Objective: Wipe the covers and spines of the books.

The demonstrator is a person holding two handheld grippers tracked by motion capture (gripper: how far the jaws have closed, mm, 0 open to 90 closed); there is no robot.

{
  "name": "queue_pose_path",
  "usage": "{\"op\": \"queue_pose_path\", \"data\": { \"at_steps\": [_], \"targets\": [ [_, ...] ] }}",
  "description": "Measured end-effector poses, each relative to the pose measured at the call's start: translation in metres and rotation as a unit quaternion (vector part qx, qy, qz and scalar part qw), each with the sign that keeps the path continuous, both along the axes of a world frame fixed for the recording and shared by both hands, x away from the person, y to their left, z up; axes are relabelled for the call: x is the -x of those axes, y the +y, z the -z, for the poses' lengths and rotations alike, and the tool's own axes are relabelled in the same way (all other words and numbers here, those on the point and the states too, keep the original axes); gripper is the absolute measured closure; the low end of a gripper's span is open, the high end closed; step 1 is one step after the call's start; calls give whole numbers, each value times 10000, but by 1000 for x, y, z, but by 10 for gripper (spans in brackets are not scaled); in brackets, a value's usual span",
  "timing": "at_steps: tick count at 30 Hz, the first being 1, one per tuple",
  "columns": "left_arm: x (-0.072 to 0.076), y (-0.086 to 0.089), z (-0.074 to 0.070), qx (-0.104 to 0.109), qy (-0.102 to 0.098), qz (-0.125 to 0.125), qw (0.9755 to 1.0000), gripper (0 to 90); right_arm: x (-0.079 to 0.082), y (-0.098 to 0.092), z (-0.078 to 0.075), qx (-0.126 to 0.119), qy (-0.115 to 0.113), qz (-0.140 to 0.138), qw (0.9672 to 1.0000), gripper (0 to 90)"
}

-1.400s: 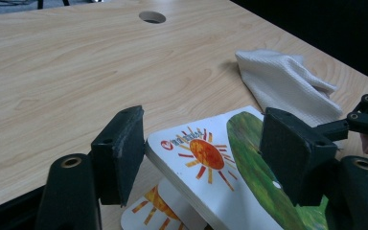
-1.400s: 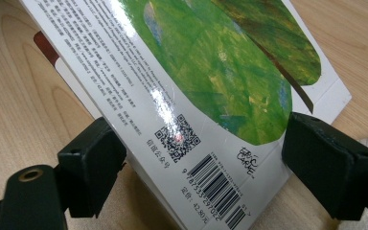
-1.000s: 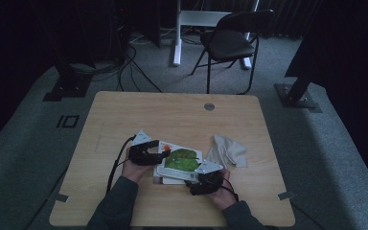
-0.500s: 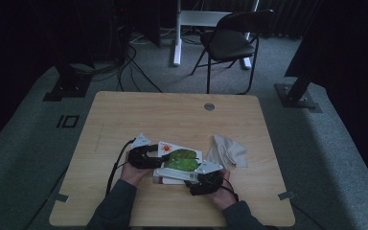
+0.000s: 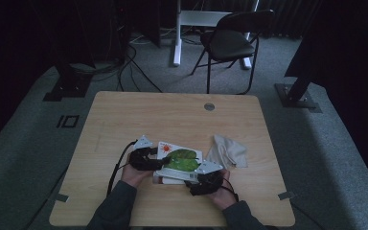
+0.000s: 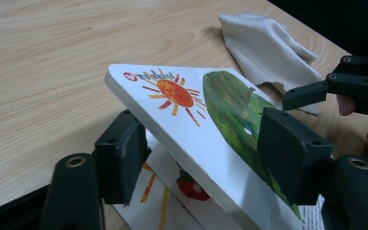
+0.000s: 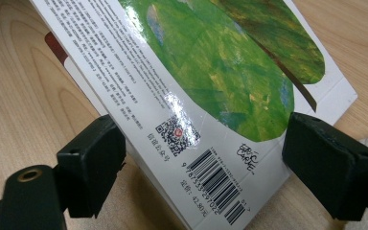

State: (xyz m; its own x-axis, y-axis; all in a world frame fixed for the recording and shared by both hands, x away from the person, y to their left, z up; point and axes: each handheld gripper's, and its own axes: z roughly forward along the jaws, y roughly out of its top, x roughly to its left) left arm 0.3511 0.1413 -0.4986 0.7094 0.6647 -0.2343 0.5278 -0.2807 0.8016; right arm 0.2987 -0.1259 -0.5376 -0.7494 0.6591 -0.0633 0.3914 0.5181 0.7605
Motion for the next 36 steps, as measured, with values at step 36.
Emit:
{"op": "queue_pose_path", "data": {
  "at_steps": [36],
  "targets": [
    [-4,0,-16,-1,-191,360,9992,500,-2,-17,-5,-74,305,-79,9995,131]
  ]
}}
